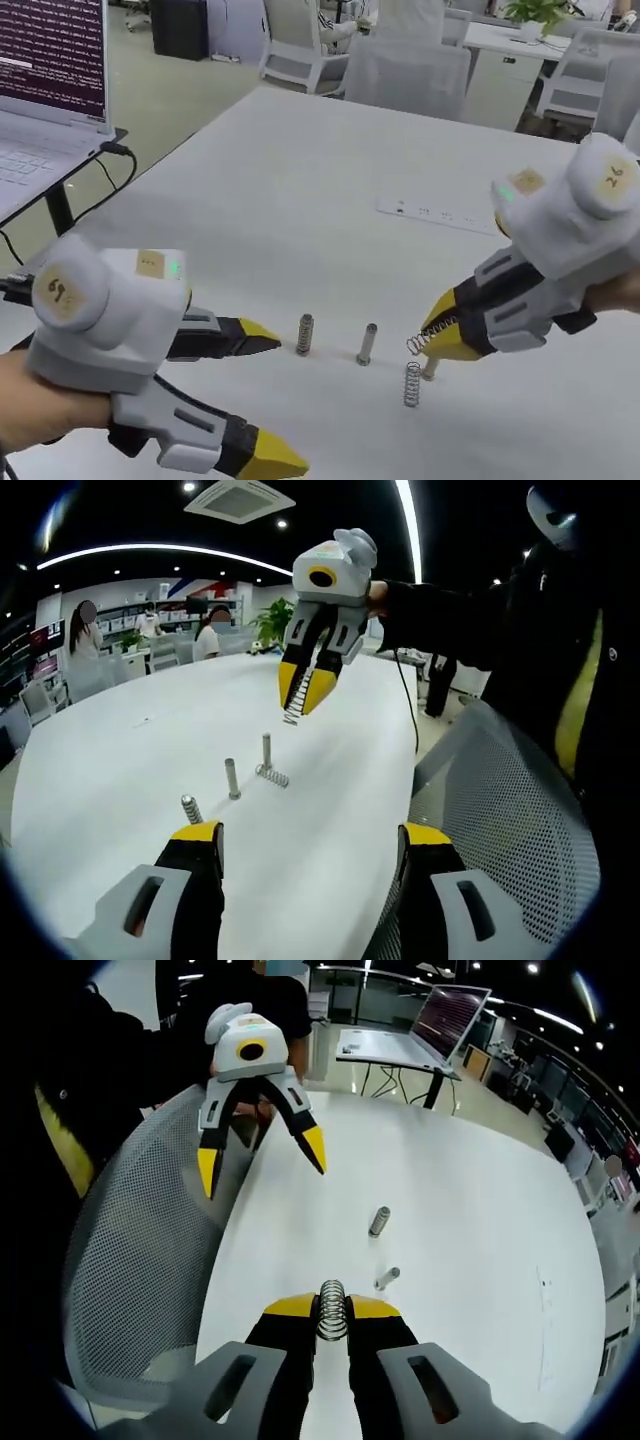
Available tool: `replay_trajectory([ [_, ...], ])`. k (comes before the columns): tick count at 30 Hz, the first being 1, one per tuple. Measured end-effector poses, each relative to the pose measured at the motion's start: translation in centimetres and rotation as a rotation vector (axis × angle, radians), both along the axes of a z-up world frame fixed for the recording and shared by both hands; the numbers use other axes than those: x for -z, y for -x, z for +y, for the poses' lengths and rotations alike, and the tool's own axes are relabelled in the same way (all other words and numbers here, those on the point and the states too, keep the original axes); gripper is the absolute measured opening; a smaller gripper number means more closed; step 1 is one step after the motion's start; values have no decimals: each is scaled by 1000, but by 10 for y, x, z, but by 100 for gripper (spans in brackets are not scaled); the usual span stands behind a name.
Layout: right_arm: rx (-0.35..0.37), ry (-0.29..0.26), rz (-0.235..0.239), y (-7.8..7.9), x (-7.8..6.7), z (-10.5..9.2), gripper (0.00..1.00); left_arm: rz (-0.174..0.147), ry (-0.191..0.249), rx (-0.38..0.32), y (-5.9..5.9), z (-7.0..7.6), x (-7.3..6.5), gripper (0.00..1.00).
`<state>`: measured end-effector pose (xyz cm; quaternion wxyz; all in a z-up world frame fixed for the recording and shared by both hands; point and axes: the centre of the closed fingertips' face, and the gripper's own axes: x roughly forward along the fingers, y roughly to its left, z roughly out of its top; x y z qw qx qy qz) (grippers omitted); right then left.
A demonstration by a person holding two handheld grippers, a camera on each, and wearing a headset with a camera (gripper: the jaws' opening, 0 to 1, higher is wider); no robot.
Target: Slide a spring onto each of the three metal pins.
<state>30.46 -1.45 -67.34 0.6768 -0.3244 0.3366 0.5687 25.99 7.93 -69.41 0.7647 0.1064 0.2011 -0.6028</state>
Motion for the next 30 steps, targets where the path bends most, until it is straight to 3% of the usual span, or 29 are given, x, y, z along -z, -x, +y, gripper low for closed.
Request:
replay_trajectory([
  [7, -38, 69, -17, -19, 0, 7, 9, 3, 27, -28, -2, 1, -3, 66],
  [14, -89, 158, -21, -34, 4, 13, 9, 1, 22, -27, -2, 0, 0, 65],
  [17, -126, 227, -22, -39, 11, 12, 9, -3, 16, -23, -1, 0, 1, 65],
  [25, -182, 332, -12, -51, 24, 14, 9, -3, 15, -25, -3, 1, 2, 66],
  [30, -200, 369, 16, -56, 35, 16, 9, -8, 13, -31, -5, 2, 2, 66],
])
